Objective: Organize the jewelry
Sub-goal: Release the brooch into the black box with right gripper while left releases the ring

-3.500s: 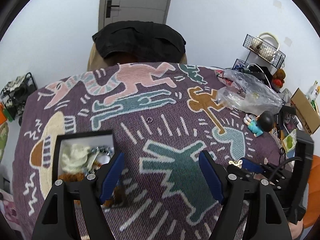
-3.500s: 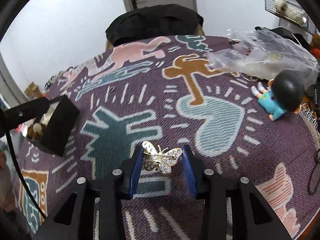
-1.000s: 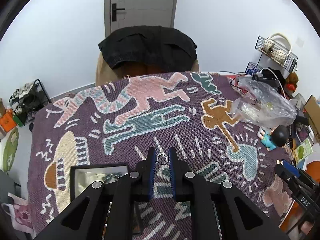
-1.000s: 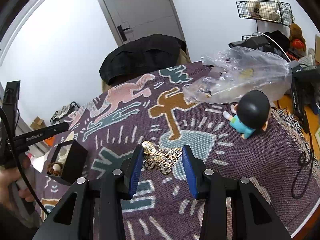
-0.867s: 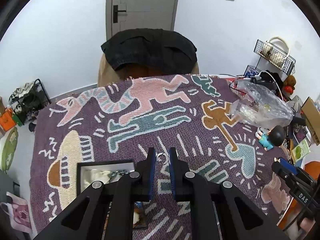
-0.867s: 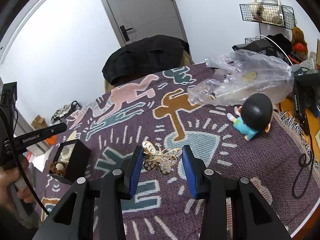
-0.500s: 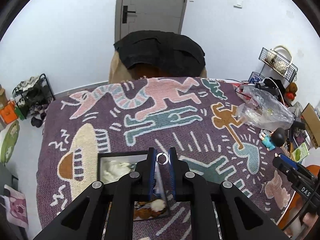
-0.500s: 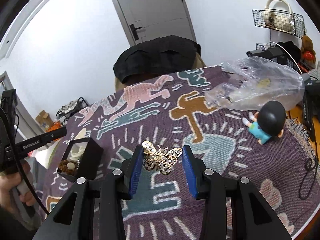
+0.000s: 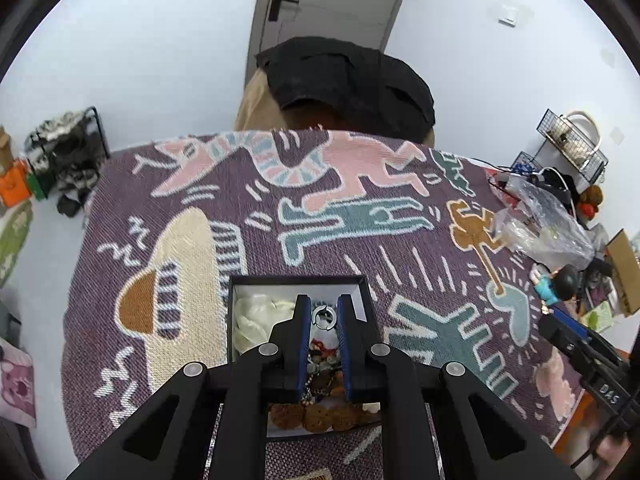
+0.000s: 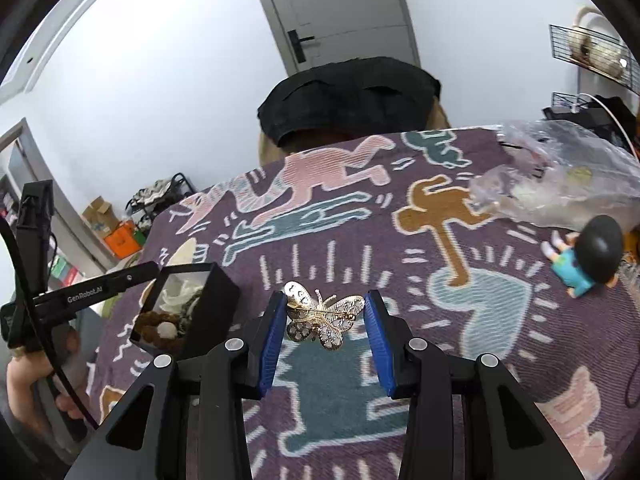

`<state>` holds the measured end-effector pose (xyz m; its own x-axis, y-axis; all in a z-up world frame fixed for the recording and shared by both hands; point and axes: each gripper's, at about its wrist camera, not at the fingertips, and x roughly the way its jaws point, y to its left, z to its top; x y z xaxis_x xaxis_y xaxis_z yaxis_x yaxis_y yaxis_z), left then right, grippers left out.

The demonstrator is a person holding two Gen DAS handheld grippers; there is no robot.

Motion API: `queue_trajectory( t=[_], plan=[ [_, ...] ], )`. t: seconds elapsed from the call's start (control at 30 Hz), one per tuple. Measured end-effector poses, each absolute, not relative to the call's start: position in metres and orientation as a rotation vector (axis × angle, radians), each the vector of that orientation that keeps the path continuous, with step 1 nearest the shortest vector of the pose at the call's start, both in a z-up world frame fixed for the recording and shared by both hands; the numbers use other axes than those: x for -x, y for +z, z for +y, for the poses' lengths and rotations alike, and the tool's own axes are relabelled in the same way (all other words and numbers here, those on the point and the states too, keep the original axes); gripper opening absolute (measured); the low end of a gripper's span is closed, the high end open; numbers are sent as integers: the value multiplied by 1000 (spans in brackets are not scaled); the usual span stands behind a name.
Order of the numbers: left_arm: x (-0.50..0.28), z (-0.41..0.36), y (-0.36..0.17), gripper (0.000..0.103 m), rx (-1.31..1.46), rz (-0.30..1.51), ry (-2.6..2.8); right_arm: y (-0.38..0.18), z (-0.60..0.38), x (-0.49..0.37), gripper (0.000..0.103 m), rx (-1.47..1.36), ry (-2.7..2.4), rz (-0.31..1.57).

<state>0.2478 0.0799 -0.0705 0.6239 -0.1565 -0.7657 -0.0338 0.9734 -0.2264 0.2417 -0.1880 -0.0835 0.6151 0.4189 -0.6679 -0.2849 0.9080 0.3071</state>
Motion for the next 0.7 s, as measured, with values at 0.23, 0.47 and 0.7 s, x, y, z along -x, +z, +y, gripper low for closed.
queue_trajectory(
  t=[0.23, 0.47, 0.7],
  plan=[
    [-234, 101, -67, 70, 248, 842, -45, -87, -155, -249, 40, -159, 457, 839],
    [-220, 123, -63, 70, 272, 825, -21, -83, -120, -256, 40, -143, 523, 841],
    [-210, 137, -60, 70, 288, 815, -4, -85, -76, -262, 40, -124, 600, 860]
  ],
)
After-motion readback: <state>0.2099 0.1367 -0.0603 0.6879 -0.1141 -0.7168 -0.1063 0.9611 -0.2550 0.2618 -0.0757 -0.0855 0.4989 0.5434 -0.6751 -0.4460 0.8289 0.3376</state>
